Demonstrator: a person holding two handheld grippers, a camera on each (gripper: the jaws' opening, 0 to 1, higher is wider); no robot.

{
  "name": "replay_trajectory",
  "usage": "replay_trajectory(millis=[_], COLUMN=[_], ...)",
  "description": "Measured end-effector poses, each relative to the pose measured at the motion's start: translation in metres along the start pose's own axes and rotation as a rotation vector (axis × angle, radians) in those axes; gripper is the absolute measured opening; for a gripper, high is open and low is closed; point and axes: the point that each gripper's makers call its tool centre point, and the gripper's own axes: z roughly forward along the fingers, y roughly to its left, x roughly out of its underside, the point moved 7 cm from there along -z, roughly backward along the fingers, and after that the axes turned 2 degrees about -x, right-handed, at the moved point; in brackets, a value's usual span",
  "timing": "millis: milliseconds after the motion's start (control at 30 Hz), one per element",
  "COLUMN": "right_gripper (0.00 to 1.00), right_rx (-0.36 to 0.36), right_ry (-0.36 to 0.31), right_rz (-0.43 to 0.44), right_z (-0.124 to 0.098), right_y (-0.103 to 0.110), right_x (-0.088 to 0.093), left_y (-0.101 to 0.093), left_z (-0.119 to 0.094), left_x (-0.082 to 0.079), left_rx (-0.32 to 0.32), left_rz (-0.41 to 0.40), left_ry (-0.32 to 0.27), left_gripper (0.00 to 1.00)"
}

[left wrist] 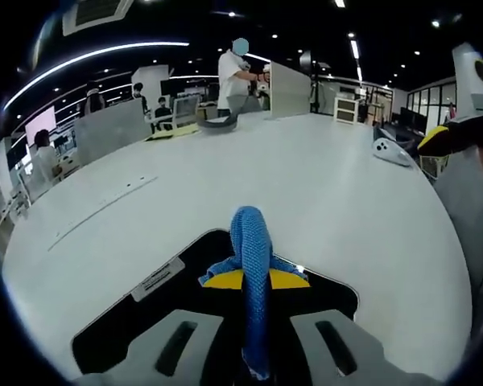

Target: Wipe the mirror surface with the cleaning cloth until all visible marks leave the cleaned area.

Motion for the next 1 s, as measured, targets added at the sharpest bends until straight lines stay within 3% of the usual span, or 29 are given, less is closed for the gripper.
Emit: replay_trajectory(millis=[667,1000], right_gripper=[0.94,0.94], right_rx=[-0.019,-0.041], right_ry=[0.03,0.03], right_rz=[-0.032,-0.069], right_z=[0.005,0.012], right_y=[0.01,0.018], right_x=[0.001,-0.007], left_y=[0.004,0.008], left_z=[-0.015,-0.02], left_x=[0.011,0.014], left_rx=[-0.028,-0.025], left_rz=[0.003,-0.005], left_ry=[-0.002,-0.008], left_gripper=[0.06,0.06])
